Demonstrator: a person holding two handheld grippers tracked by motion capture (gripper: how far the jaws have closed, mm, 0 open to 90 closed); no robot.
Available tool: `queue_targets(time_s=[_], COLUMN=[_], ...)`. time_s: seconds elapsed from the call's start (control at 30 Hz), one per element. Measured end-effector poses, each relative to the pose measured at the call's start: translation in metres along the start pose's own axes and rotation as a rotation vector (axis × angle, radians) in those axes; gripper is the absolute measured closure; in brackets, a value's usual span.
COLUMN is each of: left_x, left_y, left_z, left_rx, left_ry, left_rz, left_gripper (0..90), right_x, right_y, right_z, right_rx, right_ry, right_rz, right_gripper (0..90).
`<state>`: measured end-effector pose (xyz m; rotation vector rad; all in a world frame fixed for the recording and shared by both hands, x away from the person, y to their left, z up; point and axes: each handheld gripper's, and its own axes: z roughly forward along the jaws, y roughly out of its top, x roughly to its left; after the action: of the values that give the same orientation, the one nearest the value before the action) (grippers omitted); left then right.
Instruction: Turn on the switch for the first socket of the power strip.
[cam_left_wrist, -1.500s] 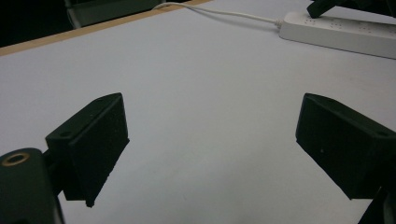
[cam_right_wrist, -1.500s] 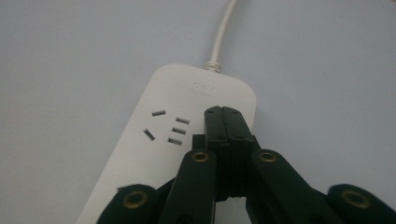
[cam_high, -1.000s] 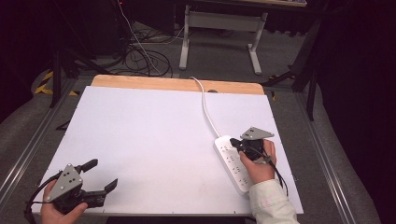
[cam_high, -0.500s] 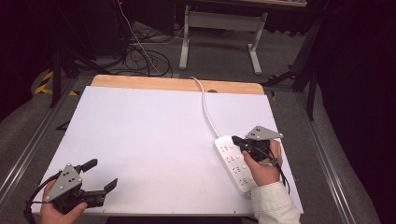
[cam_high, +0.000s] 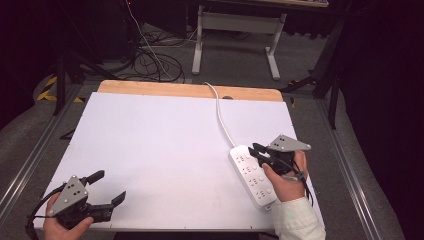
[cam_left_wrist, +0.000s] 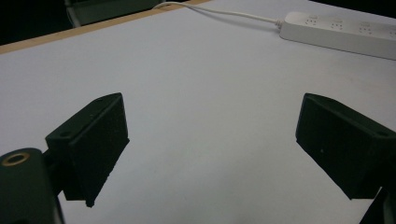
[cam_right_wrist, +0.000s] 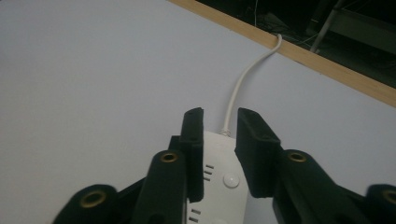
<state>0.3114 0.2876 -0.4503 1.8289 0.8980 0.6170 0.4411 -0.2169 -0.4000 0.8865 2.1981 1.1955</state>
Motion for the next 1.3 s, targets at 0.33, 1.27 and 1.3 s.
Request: queue_targets(time_s=[0.33, 1.27, 1.3], left_x=[0.0, 0.0, -0.001], left_y=[0.0, 0.001, 0.001], left_z=[0.0, 0.0, 0.0], left_rx=[0.001, 0.007, 0.007], left_ry=[0.0, -0.011, -0.011], left_rz=[0.003, 0.002, 0.002], left_gripper=[9.9, 9.5, 9.5], right_x=[0.0, -0.002, -0.002], right_y=[-0.003, -0.05, -0.052], right_z=[-0.023, -0.06, -0.06], right_rx=[-0.073, -0.086, -0.084], right_ry=[0.038, 0.136, 0.141], right_rz=[0.01, 0.078, 0.079], right_gripper=[42.9, 13.3, 13.0])
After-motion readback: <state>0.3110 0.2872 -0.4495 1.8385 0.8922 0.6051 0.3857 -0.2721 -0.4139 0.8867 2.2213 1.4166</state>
